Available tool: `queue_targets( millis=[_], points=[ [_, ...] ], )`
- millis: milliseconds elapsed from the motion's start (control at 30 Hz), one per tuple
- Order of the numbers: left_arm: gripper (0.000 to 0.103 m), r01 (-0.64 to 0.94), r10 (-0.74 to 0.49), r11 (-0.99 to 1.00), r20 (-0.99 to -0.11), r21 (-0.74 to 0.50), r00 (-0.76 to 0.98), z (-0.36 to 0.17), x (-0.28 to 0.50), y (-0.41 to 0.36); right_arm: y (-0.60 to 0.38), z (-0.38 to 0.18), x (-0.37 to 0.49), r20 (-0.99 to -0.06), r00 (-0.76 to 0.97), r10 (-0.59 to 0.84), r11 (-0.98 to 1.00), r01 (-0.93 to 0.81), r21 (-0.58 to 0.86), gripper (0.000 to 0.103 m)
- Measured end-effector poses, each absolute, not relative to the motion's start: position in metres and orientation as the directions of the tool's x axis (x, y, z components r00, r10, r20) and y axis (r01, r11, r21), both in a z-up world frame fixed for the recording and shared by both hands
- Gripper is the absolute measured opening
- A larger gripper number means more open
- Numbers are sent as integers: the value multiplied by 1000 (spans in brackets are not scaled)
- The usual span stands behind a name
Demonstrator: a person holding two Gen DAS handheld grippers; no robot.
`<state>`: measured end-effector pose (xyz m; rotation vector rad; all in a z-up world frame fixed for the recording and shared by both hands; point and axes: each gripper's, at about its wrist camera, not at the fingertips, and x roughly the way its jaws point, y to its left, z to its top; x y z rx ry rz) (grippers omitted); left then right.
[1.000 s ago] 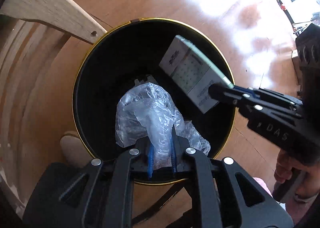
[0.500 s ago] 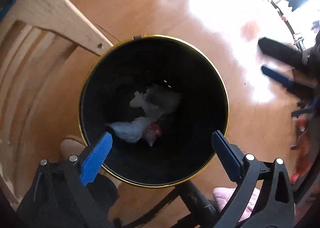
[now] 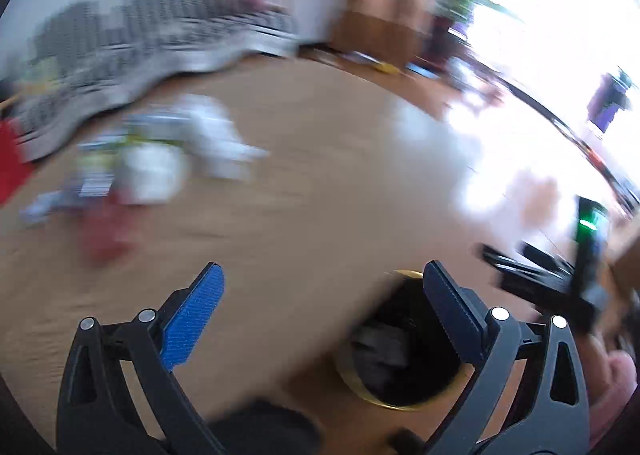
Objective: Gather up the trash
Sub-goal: 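Grasp the red cigarette box with the left tool while the right tool grasps the white tissue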
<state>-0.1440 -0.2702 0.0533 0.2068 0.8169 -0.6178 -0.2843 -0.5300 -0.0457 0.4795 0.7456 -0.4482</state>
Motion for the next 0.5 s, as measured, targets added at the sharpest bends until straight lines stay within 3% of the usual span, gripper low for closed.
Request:
queue_targets(
  millis=[67, 167, 233, 367, 500],
  points=[
    [97, 493, -376, 869, -719, -54, 584, 61, -116, -221, -506, -31, -259, -698, 695, -172, 837, 477, 269, 97],
    [97, 343, -215, 939, -764, 9, 608, 48, -71, -175, -465, -11, -217, -673, 732, -107, 911, 344, 229, 97],
    [97, 260, -171, 965, -785, -12, 596, 36, -48, -160, -436, -5, -182, -674, 735, -68, 953, 248, 174, 97],
    [97, 224, -192, 971, -827, -83, 529, 18, -14, -165, -403, 1, -126, -682, 731, 2, 984, 119, 131, 97],
    [97, 217, -96, 976, -844, 25, 528, -1, 18, -184, -391, -3, -64, -714, 700, -6, 997, 61, 51, 97]
  ],
)
